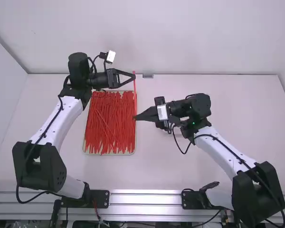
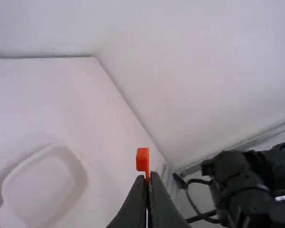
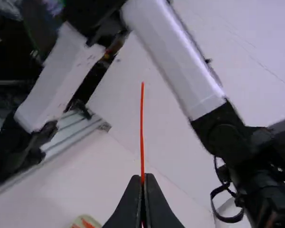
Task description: Fasten the cable tie
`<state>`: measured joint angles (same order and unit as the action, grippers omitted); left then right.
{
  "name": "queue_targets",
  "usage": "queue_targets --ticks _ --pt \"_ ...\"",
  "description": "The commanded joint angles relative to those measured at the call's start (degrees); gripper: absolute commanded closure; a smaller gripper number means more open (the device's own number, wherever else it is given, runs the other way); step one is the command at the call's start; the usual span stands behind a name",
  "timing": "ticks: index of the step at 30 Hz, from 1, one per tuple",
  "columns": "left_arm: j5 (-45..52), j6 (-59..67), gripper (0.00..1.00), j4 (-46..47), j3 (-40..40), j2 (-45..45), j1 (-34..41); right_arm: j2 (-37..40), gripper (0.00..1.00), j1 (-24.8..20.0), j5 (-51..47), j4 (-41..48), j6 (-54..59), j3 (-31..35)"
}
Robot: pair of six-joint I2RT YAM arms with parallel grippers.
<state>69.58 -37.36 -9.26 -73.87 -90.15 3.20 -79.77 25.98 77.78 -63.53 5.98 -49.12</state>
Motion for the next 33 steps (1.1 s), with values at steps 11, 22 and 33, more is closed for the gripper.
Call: queue_targets --ticks 11,22,33 --pt "0.1 17.7 0.98 -16.6 0.3 -0.1 0.2 -0.1 1.00 -2.2 -21.7 -10.5 -65.1 -1.6" --pt "8.8 24.9 0.99 -27.2 0.3 -0.1 0.2 -0.1 1.00 0.5 -23.0 1.5 -69.2 -1.6" --pt "20.2 40.3 0.99 -26.8 0.3 -0.1 0.1 -0.1 1.00 2.6 -23.6 1.4 -73.7 -1.6"
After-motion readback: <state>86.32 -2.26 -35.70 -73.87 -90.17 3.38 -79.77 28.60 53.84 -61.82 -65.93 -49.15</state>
